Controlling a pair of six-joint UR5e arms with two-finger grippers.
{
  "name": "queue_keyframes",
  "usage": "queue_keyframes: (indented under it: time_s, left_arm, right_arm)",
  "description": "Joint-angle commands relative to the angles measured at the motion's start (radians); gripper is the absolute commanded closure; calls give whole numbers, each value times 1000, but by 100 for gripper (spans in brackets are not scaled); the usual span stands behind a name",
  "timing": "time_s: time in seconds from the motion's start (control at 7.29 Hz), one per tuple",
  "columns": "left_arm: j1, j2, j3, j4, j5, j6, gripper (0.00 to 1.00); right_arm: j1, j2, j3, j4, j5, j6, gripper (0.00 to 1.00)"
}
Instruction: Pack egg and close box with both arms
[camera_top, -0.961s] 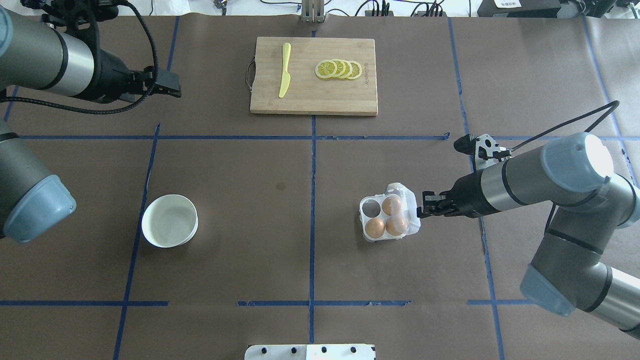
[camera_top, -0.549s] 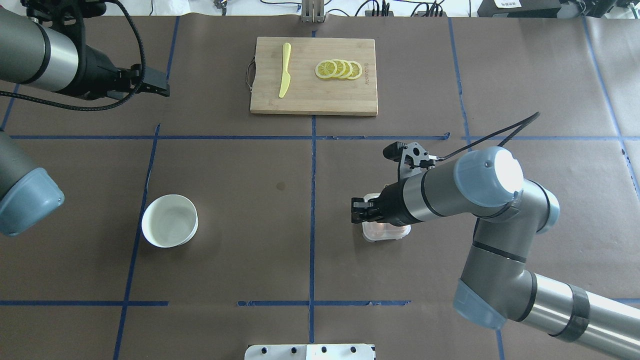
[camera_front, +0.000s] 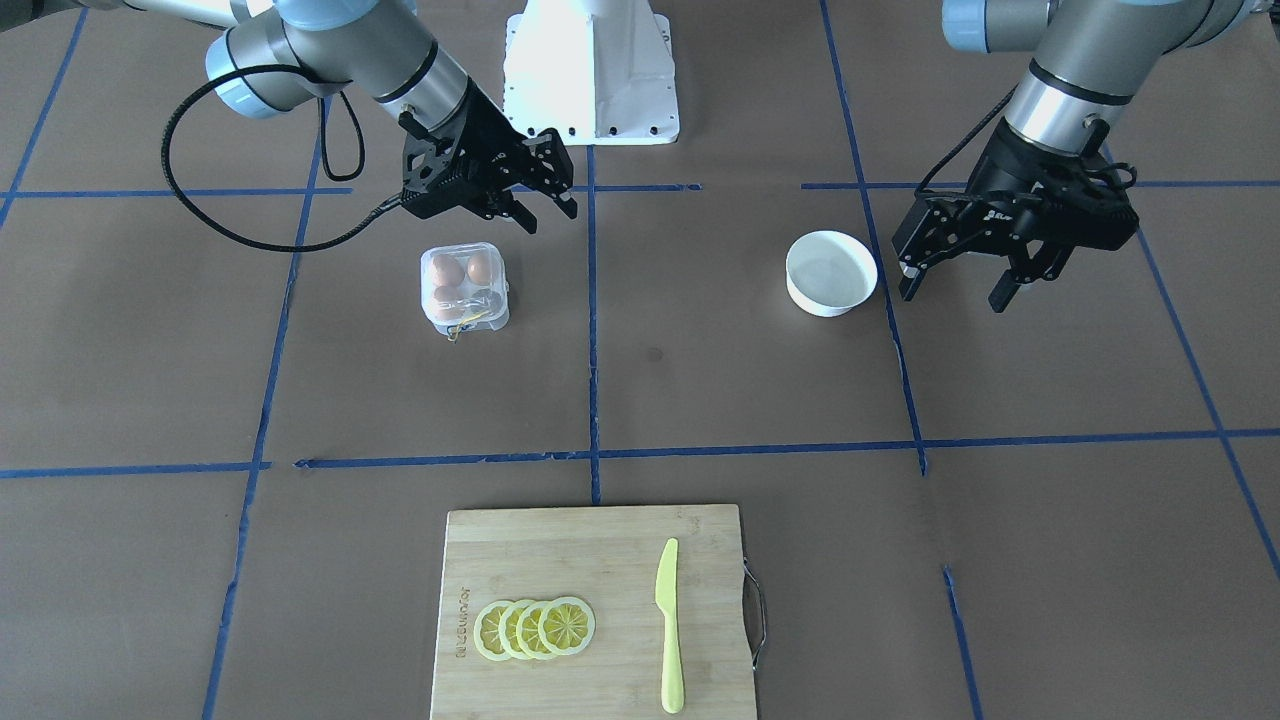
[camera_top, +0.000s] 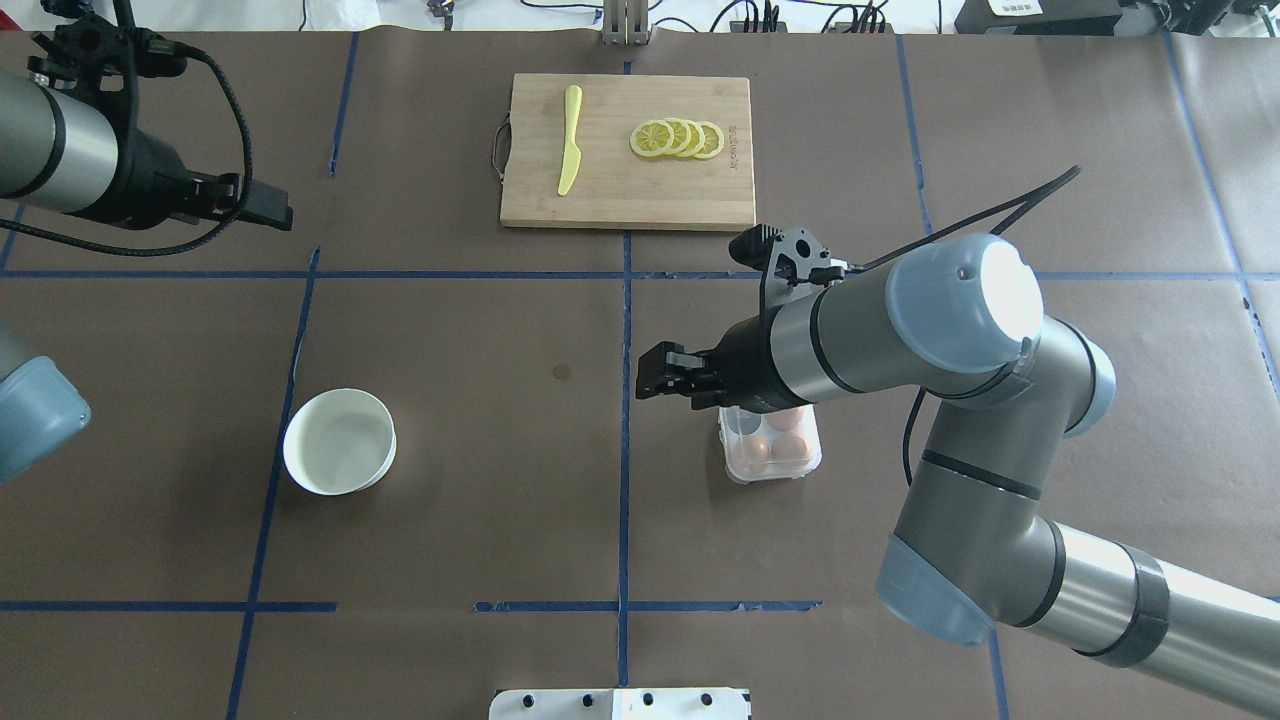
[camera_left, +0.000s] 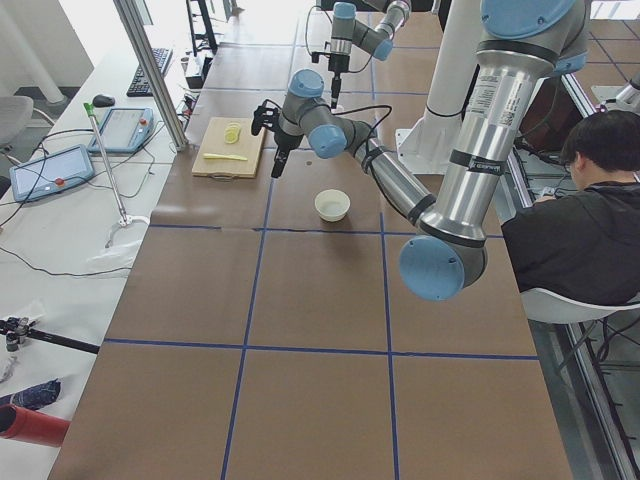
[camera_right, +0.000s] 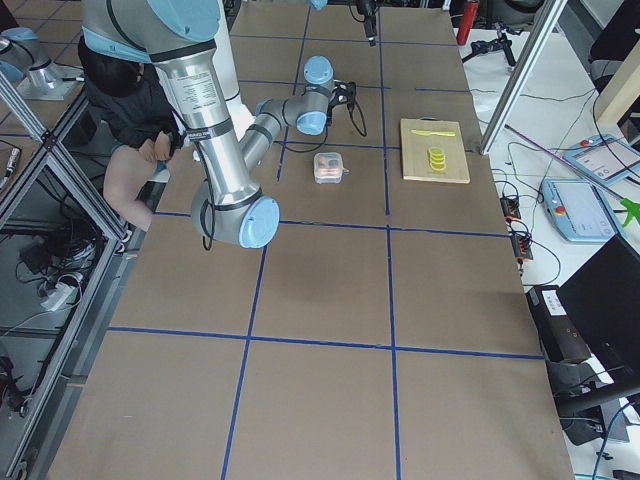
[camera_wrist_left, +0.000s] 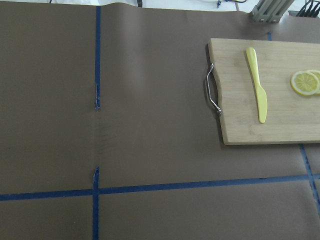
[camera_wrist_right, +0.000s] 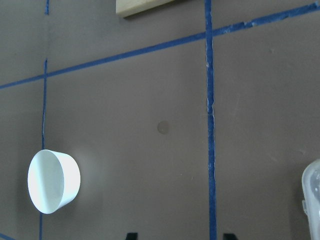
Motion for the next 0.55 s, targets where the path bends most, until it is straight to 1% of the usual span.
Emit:
queue_keyframes:
  time_s: [0.0,0.14,0.27,0.41]
  left_arm:
    - [-72,69,17,-5,-96,210,0]
    - [-127,107,26,-5,-107,321,0]
    - [-199,112,67,-5,-154,433,0]
    - [-270,114,121,-5,-209,558,0]
  right_arm:
    - [112,46,100,-268,15,-16,0]
    - [177,39,111,-331,20,-44,0]
    - [265,28,113,-422,52,-188,0]
    - [347,7,114,-534,84,-404,0]
